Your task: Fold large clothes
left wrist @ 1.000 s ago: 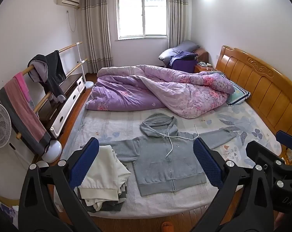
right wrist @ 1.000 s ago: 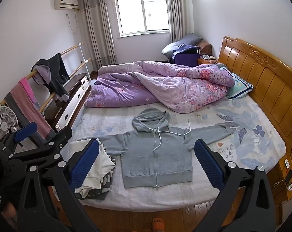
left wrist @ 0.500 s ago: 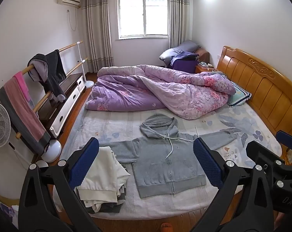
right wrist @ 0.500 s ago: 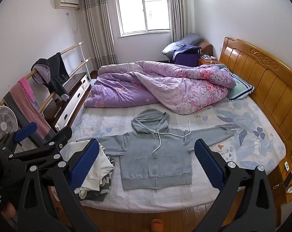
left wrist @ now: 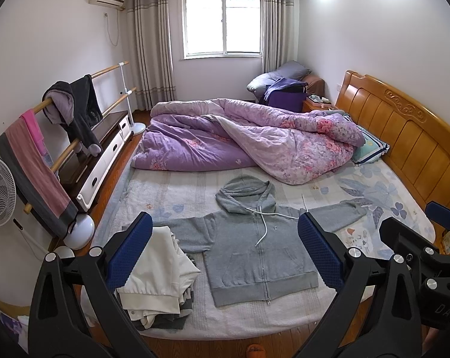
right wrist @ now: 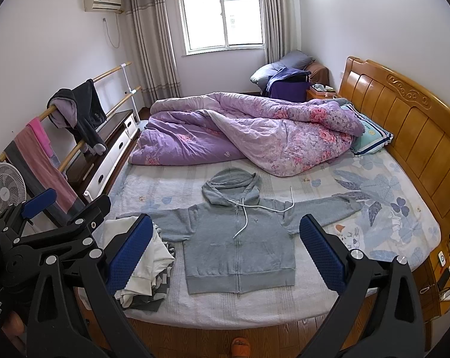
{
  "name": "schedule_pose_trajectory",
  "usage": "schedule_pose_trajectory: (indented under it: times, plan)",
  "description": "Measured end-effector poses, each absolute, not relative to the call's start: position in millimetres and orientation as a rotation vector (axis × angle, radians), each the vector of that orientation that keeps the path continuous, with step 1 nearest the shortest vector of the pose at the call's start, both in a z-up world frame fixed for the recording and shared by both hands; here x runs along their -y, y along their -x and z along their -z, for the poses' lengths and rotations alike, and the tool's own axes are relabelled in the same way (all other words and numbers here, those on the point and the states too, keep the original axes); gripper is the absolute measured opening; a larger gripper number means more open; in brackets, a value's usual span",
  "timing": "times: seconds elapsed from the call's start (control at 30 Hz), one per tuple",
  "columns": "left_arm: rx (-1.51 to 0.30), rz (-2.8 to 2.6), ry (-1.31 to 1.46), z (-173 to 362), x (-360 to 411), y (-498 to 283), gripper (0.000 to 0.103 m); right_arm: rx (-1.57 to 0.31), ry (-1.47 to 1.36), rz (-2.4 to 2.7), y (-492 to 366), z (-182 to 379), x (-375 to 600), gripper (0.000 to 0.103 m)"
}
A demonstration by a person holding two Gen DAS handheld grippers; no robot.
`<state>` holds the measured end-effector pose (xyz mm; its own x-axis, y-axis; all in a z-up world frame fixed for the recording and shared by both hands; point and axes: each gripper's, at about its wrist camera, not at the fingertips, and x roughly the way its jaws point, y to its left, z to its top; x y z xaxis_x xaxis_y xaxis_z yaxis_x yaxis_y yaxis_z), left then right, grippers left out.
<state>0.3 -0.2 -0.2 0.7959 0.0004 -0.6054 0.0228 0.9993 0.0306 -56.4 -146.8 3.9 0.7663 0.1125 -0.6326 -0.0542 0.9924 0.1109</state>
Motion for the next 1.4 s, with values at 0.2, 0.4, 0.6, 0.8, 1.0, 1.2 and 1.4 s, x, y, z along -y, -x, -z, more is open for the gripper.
schedule_pose_trajectory:
  times: [0.2, 0.4, 0.6, 0.8, 1.0, 1.2, 1.4]
  plan:
    - [-0.651, 0.012, -0.033, 0.0, 0.3, -0.1, 0.098, -0.696, -0.088, -0.091, 53.0, -4.2, 147.8, 0.095]
    - [-0.654, 0.014, -0.033, 0.3, 0.0, -0.5, 0.098, -0.696, -0.087, -0.091, 51.9, -4.2, 148.1, 0.095]
    - [-0.655, 0.012, -0.033, 0.2, 0.1, -0.4, 0.098, -0.698, -0.087, -0.091, 51.5, -5.5, 149.0, 0.095]
    - [-0.656, 0.010, -0.035, 0.4, 0.1, -0.3, 0.098, -0.701, -0.088, -0.094, 47.0, -0.2, 146.4, 0.095]
    - [-0.665, 0.004, -0.031, 11.1, -5.2, -1.7, 0.098, -0.710, -0.085, -0.106, 36.9, 14.9, 140.4, 0.095]
    - [-0.674, -0.014, -0.025, 19.8, -4.1, -13.3, 0.098, -0.720, -0.083, -0.121, 31.9, 13.8, 147.2, 0.095]
    - [-0.684, -0.022, -0.026, 21.2, -0.2, -16.8, 0.098, -0.727, -0.085, -0.125, 27.7, 15.4, 150.2, 0.095]
